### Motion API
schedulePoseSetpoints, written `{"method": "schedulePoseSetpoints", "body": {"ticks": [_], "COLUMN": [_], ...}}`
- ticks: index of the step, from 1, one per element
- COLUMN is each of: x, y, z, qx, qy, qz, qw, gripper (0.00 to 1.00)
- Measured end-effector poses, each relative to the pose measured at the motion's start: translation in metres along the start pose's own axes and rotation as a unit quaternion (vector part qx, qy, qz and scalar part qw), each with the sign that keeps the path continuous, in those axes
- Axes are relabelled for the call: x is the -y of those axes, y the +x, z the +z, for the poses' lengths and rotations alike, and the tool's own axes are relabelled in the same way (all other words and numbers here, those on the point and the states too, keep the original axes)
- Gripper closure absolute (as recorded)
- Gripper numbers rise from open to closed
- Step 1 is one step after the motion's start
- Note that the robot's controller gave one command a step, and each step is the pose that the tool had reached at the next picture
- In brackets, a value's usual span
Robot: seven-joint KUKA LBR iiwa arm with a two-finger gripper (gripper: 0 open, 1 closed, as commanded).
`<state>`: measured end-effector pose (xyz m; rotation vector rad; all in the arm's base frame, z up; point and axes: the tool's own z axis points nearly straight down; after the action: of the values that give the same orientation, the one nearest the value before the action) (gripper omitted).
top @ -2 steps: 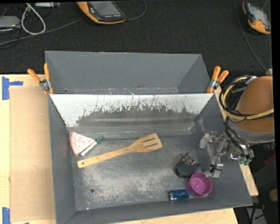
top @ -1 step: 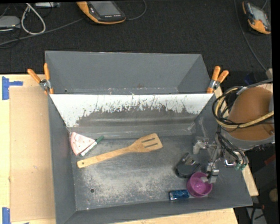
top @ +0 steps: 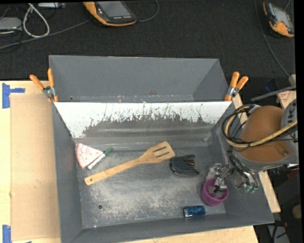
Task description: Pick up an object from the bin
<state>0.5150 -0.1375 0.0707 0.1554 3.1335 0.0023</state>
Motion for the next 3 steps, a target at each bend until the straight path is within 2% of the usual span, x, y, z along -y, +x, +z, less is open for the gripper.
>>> {"method": "schedulePoseSetpoints", "body": {"ticks": [1,2,3], "x": [0.000,-0.001,-0.001], "y": [0.000,0.003,0.001], "z": [0.000,-0.012,-0.035], "qx": [0.0000,-0.0045,-0.0008], "qy": [0.000,-0.001,0.000], "qz": [0.000,0.000,-0.001], "qw": [1.0000,1.0000,1.0000], "gripper": [1.00,1.00,1.00]}}
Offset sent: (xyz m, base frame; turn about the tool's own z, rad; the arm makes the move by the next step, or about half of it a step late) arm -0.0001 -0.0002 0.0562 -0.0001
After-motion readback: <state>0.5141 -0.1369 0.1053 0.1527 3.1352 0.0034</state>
